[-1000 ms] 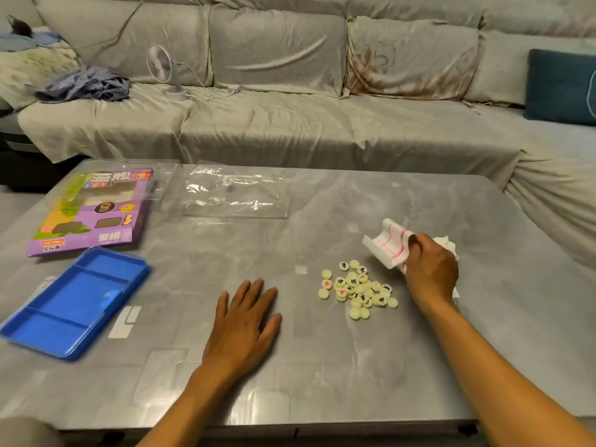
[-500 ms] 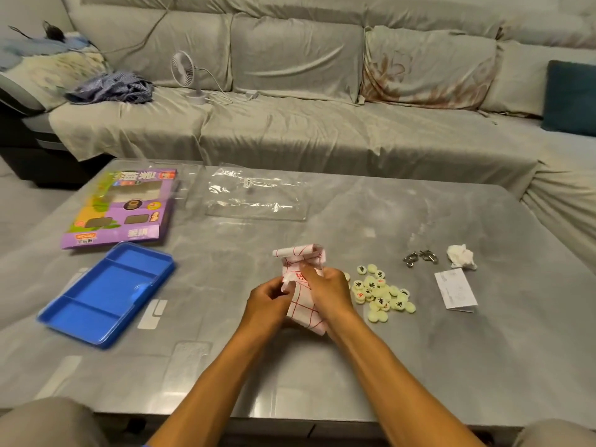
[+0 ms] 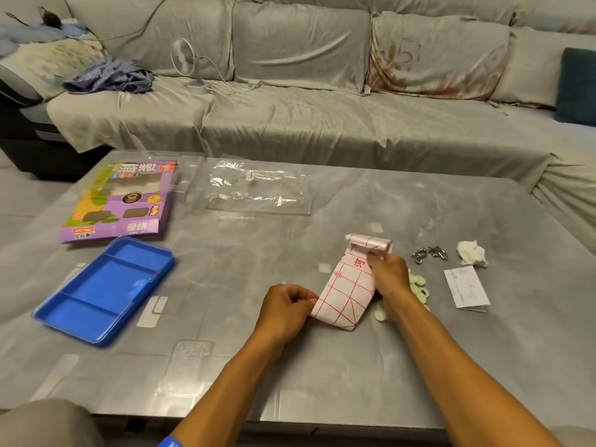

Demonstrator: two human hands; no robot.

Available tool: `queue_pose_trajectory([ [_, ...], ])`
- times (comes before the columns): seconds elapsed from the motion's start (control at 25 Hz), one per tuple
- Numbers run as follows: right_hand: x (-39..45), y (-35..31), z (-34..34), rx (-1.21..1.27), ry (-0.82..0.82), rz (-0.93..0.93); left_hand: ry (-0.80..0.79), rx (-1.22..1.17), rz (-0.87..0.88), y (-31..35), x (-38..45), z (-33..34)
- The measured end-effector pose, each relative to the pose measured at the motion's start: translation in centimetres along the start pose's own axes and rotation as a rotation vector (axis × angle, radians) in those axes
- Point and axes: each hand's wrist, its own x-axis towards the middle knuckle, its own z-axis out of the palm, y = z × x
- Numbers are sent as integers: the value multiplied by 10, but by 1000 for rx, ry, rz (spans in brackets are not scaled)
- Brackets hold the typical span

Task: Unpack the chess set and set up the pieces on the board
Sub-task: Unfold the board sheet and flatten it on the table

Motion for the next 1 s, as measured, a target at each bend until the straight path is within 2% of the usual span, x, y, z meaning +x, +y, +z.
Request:
queue_pose_trajectory([
  [0.12, -6, -14, -8, 70, -302, 104, 8, -130, -84, 3, -4, -5],
  [0.2, -21, -21, -4, 50, -390, 56, 10, -195, -123, -2, -5, -19],
  [0.24, -30, -25, 0, 33, -387, 17, 52, -231, -122, -4, -6, -29],
  [0.32, -43, -33, 12, -50, -325, -66, 263, -250, -31, -6, -10, -50],
  [0.4, -50, -39, 26, -222, -245, -167, 485, -127, 223, 3, -23, -65],
  [0.44, -53, -42, 33, -325, -214, -199, 483, -42, 362, 13, -29, -67],
  [0.48, -57, -45, 40, -417, -211, -209, 393, 52, 442, 24, -34, -65],
  [0.52, -62, -48, 46, -477, -237, -201, 272, 170, 439, 34, -36, -61],
  [0.6, -69, -51, 56, -489, -326, -147, 105, 410, 319, 45, -33, -54],
  [0.72, -73, -54, 54, -422, -379, -54, 103, 569, 224, 44, -24, -56],
  [0.8, -71, -53, 49, -341, -413, -20, 149, 612, 281, 38, -23, -57],
  [0.84, -71, -54, 45, -270, -425, -3, 155, 543, 325, 32, -23, -58],
  [1.0, -61, -55, 28, 60, -506, 117, 111, -80, 378, 10, -24, -64],
])
